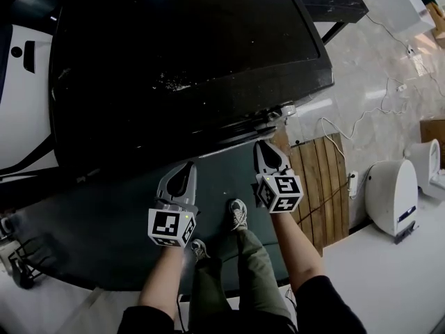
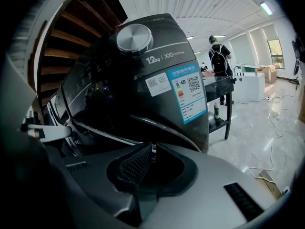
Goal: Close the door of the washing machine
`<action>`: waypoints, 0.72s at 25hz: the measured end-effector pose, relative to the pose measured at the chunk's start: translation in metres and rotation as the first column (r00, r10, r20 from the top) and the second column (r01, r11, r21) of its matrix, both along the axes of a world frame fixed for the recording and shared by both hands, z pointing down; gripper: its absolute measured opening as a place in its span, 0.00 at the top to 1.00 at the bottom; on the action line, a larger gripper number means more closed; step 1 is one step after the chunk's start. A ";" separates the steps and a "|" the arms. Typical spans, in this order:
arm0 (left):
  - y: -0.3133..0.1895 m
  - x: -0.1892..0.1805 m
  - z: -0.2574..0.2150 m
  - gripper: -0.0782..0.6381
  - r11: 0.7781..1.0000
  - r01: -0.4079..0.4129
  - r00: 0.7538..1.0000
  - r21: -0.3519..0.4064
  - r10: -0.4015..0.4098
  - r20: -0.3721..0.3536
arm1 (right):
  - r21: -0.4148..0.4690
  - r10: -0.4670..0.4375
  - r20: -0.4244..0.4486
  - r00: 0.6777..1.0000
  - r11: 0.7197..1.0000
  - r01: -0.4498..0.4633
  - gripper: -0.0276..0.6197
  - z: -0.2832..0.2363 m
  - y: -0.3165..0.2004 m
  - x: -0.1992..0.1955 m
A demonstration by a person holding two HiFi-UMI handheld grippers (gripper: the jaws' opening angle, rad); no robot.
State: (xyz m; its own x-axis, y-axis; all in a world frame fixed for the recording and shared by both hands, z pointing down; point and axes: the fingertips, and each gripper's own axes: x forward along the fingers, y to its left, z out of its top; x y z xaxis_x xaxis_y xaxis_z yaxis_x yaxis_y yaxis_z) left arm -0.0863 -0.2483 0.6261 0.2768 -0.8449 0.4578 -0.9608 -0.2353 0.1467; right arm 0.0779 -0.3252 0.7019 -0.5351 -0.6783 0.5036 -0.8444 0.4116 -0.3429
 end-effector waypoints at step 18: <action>0.139 0.003 -0.113 0.88 0.981 -0.180 0.984 0.076 0.179 0.014 | 0.113 0.171 -0.014 0.985 0.979 -0.168 0.96 -0.164 0.163 0.028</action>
State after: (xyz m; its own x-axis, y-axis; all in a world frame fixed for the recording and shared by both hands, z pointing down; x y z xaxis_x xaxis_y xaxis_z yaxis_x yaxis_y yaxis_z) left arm -0.0834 -0.1093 0.5132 0.4242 -0.8141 0.3965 -0.9028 -0.4144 0.1150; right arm 0.1056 -0.1622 0.5381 -0.3963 -0.8106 0.4312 -0.9125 0.2962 -0.2820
